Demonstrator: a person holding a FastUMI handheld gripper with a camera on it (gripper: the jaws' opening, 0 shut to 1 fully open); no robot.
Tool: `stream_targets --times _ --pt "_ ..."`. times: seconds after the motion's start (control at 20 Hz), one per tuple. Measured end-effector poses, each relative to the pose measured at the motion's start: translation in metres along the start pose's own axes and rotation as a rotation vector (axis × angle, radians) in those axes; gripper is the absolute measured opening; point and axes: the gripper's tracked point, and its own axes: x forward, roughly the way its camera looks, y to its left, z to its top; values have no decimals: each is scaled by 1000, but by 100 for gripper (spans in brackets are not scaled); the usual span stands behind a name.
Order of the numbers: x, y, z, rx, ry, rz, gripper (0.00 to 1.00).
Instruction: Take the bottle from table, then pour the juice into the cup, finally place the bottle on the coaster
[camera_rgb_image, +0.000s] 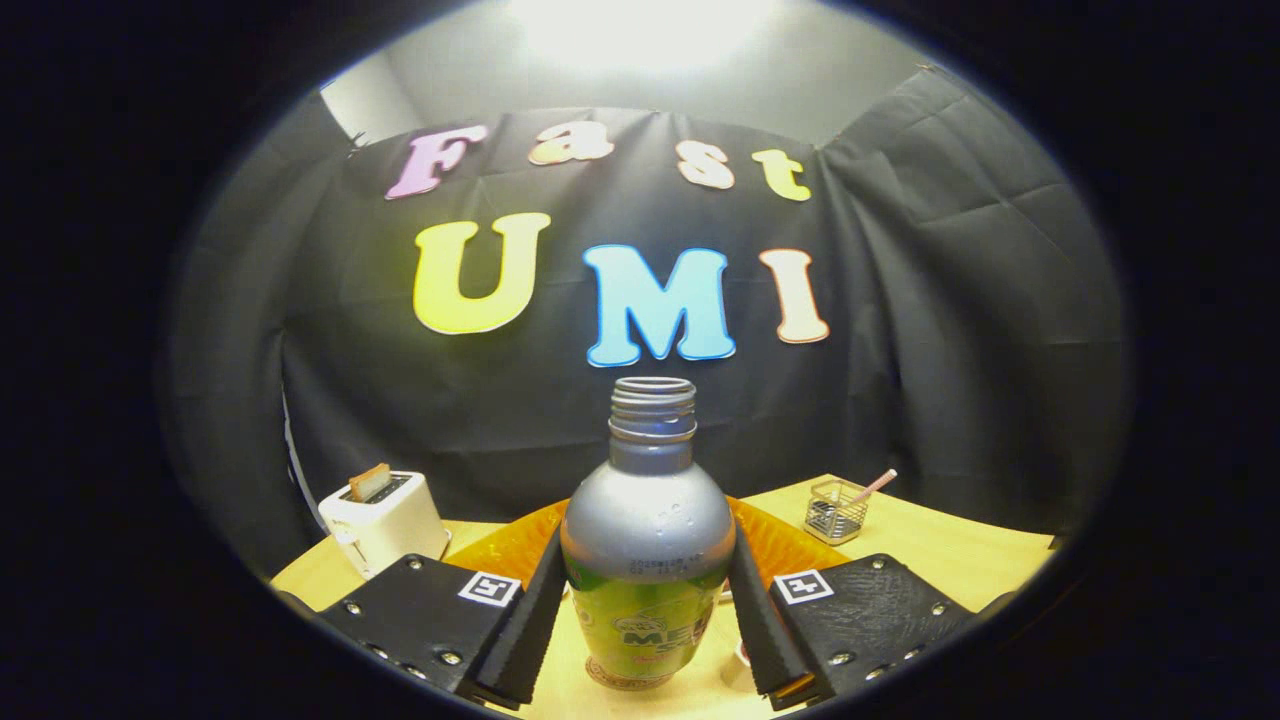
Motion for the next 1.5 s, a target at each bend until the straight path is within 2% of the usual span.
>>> stream_targets --times 0.4,0.75,0.85,1.2,1.5 --pt "12 12 -15 -13 14 10 78" --pt "36 22 -66 -77 71 -3 78" --pt "42 29 -80 -66 76 25 78" --pt "62 14 -122 -77 121 0 78" --pt "70 14 -143 -7 135 17 78"
